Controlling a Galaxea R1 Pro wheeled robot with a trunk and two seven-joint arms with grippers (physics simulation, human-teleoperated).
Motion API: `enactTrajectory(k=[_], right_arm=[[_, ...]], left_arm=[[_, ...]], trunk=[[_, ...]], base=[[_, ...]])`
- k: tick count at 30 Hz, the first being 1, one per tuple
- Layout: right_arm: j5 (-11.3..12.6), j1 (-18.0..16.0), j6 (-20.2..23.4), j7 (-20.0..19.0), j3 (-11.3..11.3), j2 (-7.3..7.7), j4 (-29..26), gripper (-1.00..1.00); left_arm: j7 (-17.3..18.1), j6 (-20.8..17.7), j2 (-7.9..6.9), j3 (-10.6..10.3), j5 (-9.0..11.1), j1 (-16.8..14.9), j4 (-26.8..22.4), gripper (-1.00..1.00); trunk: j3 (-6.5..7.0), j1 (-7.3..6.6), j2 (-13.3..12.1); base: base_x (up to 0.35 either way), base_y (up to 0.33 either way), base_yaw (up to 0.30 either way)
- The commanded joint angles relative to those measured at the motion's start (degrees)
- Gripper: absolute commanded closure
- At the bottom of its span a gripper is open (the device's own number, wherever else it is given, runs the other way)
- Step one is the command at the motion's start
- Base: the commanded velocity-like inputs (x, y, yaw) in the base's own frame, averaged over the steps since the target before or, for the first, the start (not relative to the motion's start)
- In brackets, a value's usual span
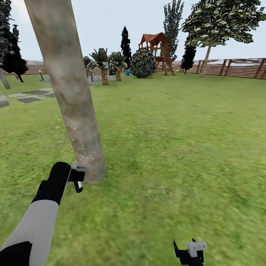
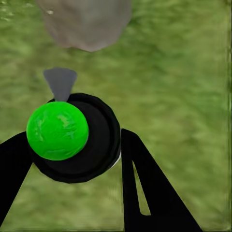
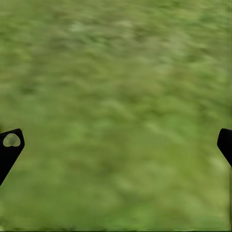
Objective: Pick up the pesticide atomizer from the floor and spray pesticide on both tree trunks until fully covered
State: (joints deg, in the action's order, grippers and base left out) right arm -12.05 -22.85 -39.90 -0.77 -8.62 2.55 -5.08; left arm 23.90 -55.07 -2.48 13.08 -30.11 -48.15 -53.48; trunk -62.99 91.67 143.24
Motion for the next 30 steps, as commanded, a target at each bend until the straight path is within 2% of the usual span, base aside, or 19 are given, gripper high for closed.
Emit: enactTrajectory(k=[1, 3, 6, 9, 11, 13, 17, 19, 21, 24, 26, 28, 30], right_arm=[[0.0, 0.0, 0.0, 0.0, 0.0, 0.0, 0.0, -1.0], [0.0, 0.0, 0.0, 0.0, 0.0, 0.0, 0.0, -1.0], [0.0, 0.0, 0.0, 0.0, 0.0, 0.0, 0.0, -1.0], [0.0, 0.0, 0.0, 0.0, 0.0, 0.0, 0.0, -1.0], [0.0, 0.0, 0.0, 0.0, 0.0, 0.0, 0.0, -1.0], [0.0, 0.0, 0.0, 0.1, 0.0, 0.0, 0.0, -1.0], [0.0, 0.0, 0.0, 0.1, 0.0, 0.0, 0.0, -1.0], [0.0, 0.0, 0.0, 0.1, 0.0, 0.0, 0.0, -1.0], [0.0, 0.0, 0.0, 0.1, 0.0, 0.05, 0.0, -1.0], [0.0, 0.0, 0.0, 0.1, 0.0, 0.01, 0.0, -1.0], [0.0, 0.0, 0.0, 0.1, 0.0, 0.0, 0.0, -1.0], [0.0, 0.0, 0.0, 0.1, 0.0, 0.0, 0.0, -1.0], [0.0, 0.0, 0.0, 0.1, 0.0, 0.0, 0.0, -1.0]], left_arm=[[0.0, -0.9, 0.36, -1.5, -0.5, 0.0, -1.1, 1.0], [0.0, -1.8, 0.47, -3.6, -0.5, -0.1, -2.3, 1.0], [0.0, -2.1, -0.47, -3.3, -0.4, -1.2, -2.5, 1.0], [0.2, -2.2, -3.67, -3.0, 0.0, -1.8, -2.4, 1.0], [1.0, -2.3, -4.81, -3.0, 0.8, -1.8, -2.4, 1.0], [3.0, -2.6, -4.36, -3.5, 1.4, -1.9, -2.5, 1.0], [3.7, -3.4, -0.55, -3.8, 1.1, -4.4, -2.5, 1.0], [3.8, -3.5, -0.88, -3.9, 1.2, -5.1, -2.0, 1.0], [3.9, -3.5, -1.83, -3.6, 1.3, -5.3, -1.6, 1.0], [5.9, -3.5, -5.89, -3.7, 1.3, -5.3, 0.7, 1.0], [7.5, -3.5, -6.84, -3.9, 1.1, -5.1, 1.6, 1.0], [8.3, -3.4, -6.38, -4.6, 0.9, -4.8, 1.6, 1.0], [8.4, -3.5, -5.04, -7.0, 0.9, -5.1, 1.3, 1.0]], trunk=[[0.0, 0.0, 0.0], [0.0, 0.0, 0.0], [0.0, 0.0, 0.0], [0.0, 0.0, 0.0], [0.0, 0.0, 0.0], [0.0, 0.0, 0.0], [0.0, 0.0, 0.0], [0.0, 0.0, 0.0], [0.0, 0.0, 0.0], [0.0, 0.0, 0.0], [0.0, 0.0, 0.0], [0.0, 0.0, 0.0], [0.0, 0.0, 0.0]], base=[[-0.175, 0.0, 0.0], [-0.051, 0.0, 0.0], [-0.009, 0.0, 0.0], [0.0, 0.0, 0.0], [0.0, 0.0, 0.0], [0.0, 0.0, 0.0], [0.0, 0.0, 0.0], [0.0, 0.0, 0.0], [0.0, 0.0, 0.0], [0.0, 0.0, 0.0], [0.0, 0.0, 0.0], [0.0, 0.0, 0.0], [0.0, 0.0, 0.0]])
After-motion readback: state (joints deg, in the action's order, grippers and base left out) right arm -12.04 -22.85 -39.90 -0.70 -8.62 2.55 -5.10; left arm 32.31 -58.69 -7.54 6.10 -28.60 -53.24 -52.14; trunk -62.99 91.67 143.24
